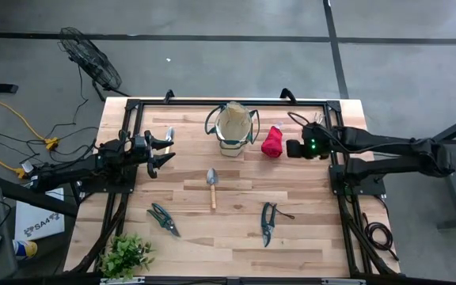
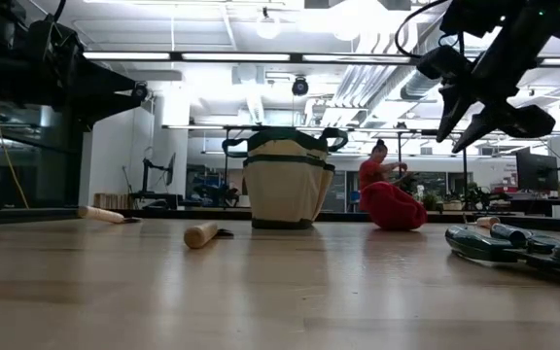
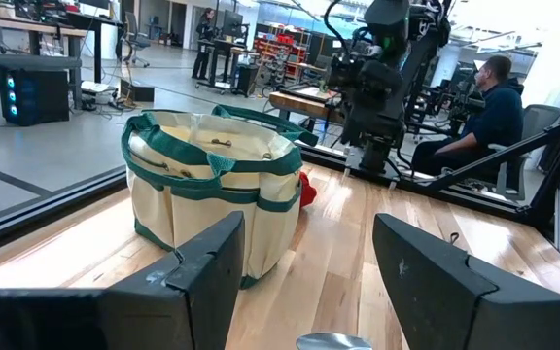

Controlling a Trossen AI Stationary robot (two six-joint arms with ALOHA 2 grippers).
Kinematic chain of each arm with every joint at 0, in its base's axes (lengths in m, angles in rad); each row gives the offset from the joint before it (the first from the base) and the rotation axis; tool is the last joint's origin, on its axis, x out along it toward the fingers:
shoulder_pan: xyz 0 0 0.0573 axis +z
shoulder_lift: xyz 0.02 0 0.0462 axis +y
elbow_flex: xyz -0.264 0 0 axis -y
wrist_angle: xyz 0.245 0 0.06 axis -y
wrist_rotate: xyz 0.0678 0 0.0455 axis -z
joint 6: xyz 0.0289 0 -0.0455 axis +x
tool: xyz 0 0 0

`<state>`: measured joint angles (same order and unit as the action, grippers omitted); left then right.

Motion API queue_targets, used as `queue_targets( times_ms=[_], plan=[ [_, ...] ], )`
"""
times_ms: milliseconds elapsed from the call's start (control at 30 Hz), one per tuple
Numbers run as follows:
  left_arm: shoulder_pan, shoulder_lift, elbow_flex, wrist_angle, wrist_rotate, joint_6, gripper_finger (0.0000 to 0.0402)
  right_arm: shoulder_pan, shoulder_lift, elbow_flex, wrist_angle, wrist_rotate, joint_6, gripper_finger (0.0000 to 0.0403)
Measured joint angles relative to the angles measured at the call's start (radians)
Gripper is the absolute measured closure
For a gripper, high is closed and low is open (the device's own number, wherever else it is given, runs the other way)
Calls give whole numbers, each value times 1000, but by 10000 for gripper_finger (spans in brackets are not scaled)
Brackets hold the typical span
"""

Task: Pick & Place Garden tools in Gardening bag
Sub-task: Put the green shear scissors into the gardening bag

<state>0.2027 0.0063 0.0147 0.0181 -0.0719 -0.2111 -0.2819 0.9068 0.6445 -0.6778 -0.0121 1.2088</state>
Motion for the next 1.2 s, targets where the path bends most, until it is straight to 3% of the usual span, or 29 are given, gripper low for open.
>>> queue_targets(
  times_ms=[267, 433, 600, 833, 967, 1100, 1200],
  plan=[
    [0, 0, 0, 0, 0, 0, 178, 66, 16, 0, 0, -38, 24, 286],
    [0, 0, 0, 0, 0, 0, 178, 136, 16, 0, 24, 15, -86, 286],
    [0, 0, 0, 0, 0, 0, 178, 226, 16, 0, 60, 30, -358, 286],
    [0, 0, 0, 0, 0, 0, 178, 398, 43, 1, 89, -36, -795, 286],
    [0, 0, 0, 0, 0, 0, 178, 495, 90, 1, 91, -73, -951, 286],
    [0, 0, 0, 0, 0, 0, 178, 578, 136, 1, 129, -124, -968, 286],
    [0, 0, 0, 0, 0, 0, 178, 641, 178, 1, 183, -123, -861, 286]
  ],
)
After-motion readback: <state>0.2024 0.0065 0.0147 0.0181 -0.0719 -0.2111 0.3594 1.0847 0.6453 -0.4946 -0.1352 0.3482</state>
